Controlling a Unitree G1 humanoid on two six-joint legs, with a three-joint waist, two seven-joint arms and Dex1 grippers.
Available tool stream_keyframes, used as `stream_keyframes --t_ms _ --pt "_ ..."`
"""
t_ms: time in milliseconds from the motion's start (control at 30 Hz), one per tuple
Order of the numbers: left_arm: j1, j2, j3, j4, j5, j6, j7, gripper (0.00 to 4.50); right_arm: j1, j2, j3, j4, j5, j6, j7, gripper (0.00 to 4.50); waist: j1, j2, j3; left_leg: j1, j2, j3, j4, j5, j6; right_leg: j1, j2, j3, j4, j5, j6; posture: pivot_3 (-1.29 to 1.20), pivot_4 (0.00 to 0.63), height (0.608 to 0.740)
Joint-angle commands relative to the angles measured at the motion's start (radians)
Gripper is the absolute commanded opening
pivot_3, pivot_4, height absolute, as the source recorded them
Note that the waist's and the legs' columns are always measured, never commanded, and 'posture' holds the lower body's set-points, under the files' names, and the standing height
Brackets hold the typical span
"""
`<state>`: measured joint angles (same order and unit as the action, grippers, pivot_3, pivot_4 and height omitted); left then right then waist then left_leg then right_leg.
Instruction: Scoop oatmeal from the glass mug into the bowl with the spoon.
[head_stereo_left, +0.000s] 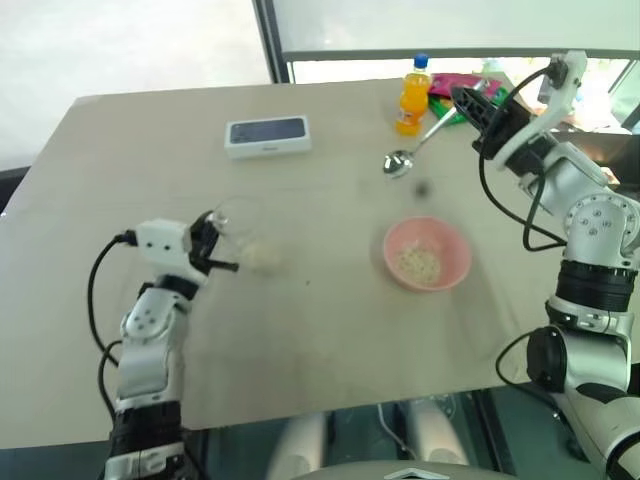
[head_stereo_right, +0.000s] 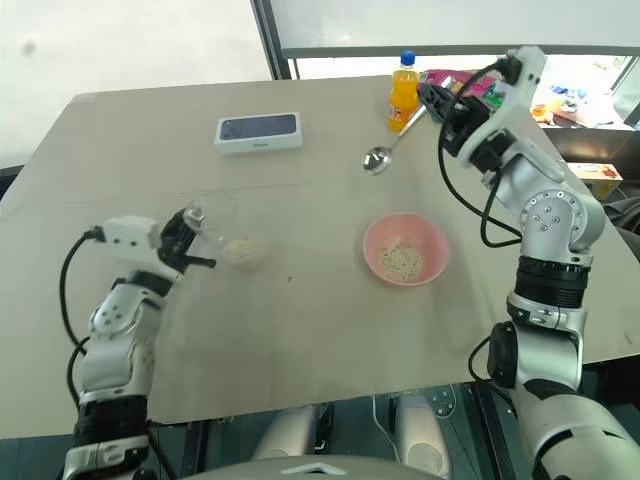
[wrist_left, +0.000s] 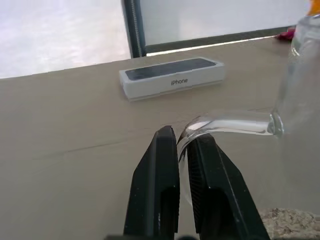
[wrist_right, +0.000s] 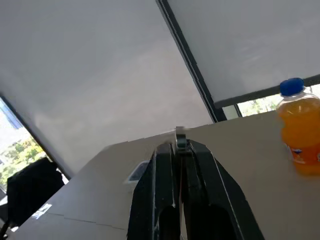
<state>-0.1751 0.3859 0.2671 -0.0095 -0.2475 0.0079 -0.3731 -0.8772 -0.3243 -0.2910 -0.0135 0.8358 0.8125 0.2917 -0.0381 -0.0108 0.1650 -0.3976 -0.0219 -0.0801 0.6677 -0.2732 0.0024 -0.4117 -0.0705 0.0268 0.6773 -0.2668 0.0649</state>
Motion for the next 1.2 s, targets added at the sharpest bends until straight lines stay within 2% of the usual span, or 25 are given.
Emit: stream_keyframes --t_ms 33,200,233,333,733,900,1033,1200 --pt "-0.052 0.000 -0.022 0.033 0.015 -0.049 -0.016 0.30 -0.053 0.009 0.003 -0.070 0.036 0.010 -0.004 0.00 0.000 0.000 0.000 0.000 0.000 0.000 0.000 0.000 0.000 0.000 0.000 0.000 0.000 0.000 0.000 0.00 0.150 0.740" --pt "-0.096 -0.015 -0.046 0.087 0.000 -0.094 -0.049 0.30 -0.050 0.018 0.009 -0.072 0.036 0.005 -0.008 0.00 -0.001 0.000 0.000 -0.001 0.000 0.000 0.000 0.000 0.000 -0.001 0.000 0.000 -0.001 0.000 0.000 0.00 0.150 0.740" --pt "-0.104 -0.017 -0.049 0.094 -0.001 -0.099 -0.055 0.13 -0.048 0.018 0.010 -0.073 0.033 0.002 -0.011 0.00 -0.001 0.000 0.000 -0.001 0.000 0.000 0.000 0.000 0.000 -0.001 0.000 0.000 -0.001 0.000 0.000 0.00 0.150 0.740" --pt "-0.141 -0.020 -0.064 0.129 0.022 -0.102 -0.052 0.13 -0.054 0.022 0.005 -0.083 0.046 0.008 -0.026 0.00 0.000 0.000 0.000 -0.001 0.000 0.000 0.000 0.000 0.000 -0.001 0.000 0.000 -0.001 0.000 0.000 0.00 0.150 0.740" --pt "-0.366 -0.076 -0.164 0.378 0.059 -0.127 -0.116 0.13 -0.162 0.049 0.049 -0.112 0.126 0.079 -0.029 0.00 -0.003 0.000 0.000 -0.001 -0.001 -0.001 0.000 0.000 0.000 -0.001 0.000 0.000 0.000 0.000 0.000 0.00 0.150 0.740" --pt "-0.465 -0.080 -0.203 0.504 0.088 -0.205 -0.173 0.13 -0.162 0.023 0.142 -0.104 0.061 0.088 0.033 0.00 -0.003 0.000 0.000 -0.001 -0.001 -0.001 0.000 0.000 -0.001 -0.001 0.000 -0.001 0.000 0.000 0.000 0.00 0.150 0.740" --pt "-0.495 -0.078 -0.214 0.547 0.103 -0.267 -0.204 0.13 -0.109 -0.030 0.260 -0.088 -0.107 0.023 0.058 0.00 -0.003 0.000 0.000 -0.002 -0.001 -0.001 0.000 0.002 -0.004 -0.001 0.000 -0.001 -0.001 0.000 0.000 0.00 0.150 0.740" --pt "-0.539 -0.061 -0.230 0.604 0.133 -0.322 -0.221 0.13 -0.048 -0.098 0.408 -0.116 -0.268 -0.070 0.169 0.00 -0.003 0.000 0.000 -0.003 -0.002 -0.001 0.000 0.002 -0.004 -0.002 0.000 -0.001 -0.001 0.000 0.000 0.00 0.150 0.740"
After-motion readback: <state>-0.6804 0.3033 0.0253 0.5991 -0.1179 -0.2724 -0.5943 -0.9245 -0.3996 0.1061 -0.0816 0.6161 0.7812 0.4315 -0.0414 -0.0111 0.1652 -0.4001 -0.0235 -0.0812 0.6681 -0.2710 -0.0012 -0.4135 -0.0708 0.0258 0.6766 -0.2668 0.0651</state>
